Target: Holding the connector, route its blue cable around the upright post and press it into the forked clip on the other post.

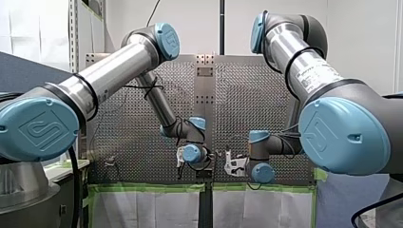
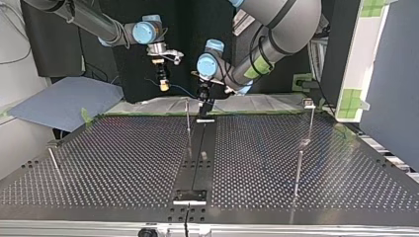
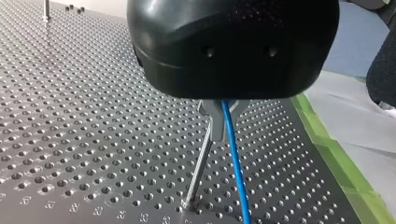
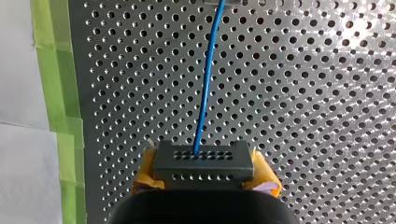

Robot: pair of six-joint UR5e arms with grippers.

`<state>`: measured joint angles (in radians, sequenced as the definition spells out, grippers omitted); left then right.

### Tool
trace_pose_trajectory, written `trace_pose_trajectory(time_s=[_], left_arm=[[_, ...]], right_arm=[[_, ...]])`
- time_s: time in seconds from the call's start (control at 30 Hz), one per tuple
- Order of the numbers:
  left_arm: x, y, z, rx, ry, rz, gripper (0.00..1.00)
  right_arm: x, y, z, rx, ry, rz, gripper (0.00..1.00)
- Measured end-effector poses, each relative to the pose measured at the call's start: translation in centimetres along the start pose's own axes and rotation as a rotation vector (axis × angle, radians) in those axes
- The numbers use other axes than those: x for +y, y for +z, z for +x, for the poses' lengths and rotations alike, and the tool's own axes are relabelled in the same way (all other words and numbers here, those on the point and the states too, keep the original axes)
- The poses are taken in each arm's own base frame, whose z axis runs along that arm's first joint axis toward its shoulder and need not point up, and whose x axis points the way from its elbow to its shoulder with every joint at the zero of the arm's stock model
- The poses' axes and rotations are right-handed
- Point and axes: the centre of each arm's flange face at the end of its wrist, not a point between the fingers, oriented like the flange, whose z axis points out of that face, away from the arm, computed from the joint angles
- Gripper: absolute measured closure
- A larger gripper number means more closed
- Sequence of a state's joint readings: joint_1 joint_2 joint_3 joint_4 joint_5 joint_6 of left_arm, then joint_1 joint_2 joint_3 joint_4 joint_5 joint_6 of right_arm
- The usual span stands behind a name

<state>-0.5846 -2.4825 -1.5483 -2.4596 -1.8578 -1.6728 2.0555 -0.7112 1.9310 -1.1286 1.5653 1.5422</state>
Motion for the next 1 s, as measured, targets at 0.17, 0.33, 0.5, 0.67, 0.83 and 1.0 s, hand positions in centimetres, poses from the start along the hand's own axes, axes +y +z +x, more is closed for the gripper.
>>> trace_pose_trajectory(time_s=[0.17,0.33,0.5,0.67,0.83,1.0], left_arm=[[0.0,0.0,0.1,0.0,0.004,-0.006,1.0],[-0.1,-0.1,0.2,0.0,0.007,-0.003,1.0],[-0.3,0.0,0.1,-0.004,0.007,0.003,1.0],[-0.3,0.1,0.1,-0.005,0.003,0.008,1.0],[-0.5,0.1,0.1,-0.005,0.0,0.018,1.0],[-0.6,0.2,-0.1,-0.007,-0.006,0.023,1.0]], right_arm=[[0.3,0.3,0.1,0.004,0.002,-0.004,1.0],[0.6,0.6,0.2,0.009,0.006,-0.01,1.0],[1.0,1.1,0.5,0.017,0.008,-0.017,1.0],[1.3,1.4,0.6,0.02,0.01,-0.023,1.0],[1.5,1.5,0.5,0.02,0.011,-0.026,1.0],[1.5,1.5,0.4,0.017,0.012,-0.027,1.0]])
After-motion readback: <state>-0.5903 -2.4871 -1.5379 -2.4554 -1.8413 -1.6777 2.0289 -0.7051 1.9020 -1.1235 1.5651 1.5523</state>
